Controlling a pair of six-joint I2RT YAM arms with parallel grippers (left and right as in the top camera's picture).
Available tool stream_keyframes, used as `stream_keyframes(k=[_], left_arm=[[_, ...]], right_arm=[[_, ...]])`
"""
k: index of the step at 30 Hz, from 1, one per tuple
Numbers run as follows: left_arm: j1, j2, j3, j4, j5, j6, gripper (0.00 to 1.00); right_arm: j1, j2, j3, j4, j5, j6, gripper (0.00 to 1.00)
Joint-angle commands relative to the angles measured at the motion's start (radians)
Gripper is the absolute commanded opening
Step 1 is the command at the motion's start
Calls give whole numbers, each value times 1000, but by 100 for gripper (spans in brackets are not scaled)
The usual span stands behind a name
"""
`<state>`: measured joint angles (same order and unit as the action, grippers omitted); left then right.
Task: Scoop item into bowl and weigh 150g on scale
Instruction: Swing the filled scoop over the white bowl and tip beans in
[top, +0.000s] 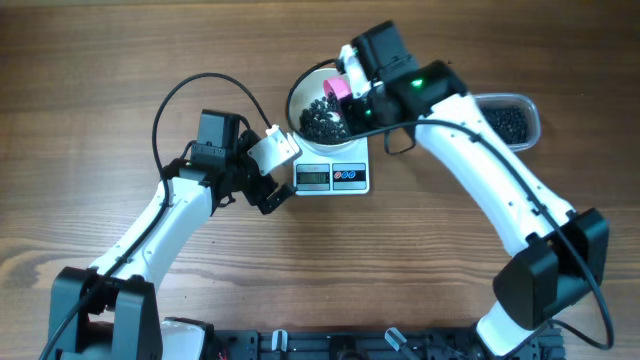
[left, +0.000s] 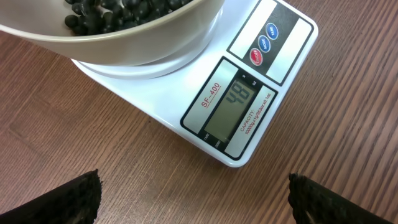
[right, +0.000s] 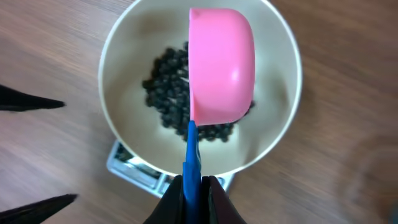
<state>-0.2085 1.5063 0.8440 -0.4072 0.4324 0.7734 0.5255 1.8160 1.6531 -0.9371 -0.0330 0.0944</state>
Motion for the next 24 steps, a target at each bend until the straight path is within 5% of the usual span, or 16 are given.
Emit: stream_keyframes(k=[1, 8, 24], left_arm=[[6, 7, -8, 0, 12, 8, 100], [6, 7, -8, 0, 12, 8, 100], [6, 7, -8, 0, 12, 8, 100]], right_arm=[[81, 0, 23, 15, 280, 34, 4], [181, -3, 23, 28, 501, 43, 4], [58, -98, 23, -19, 201, 10, 4]])
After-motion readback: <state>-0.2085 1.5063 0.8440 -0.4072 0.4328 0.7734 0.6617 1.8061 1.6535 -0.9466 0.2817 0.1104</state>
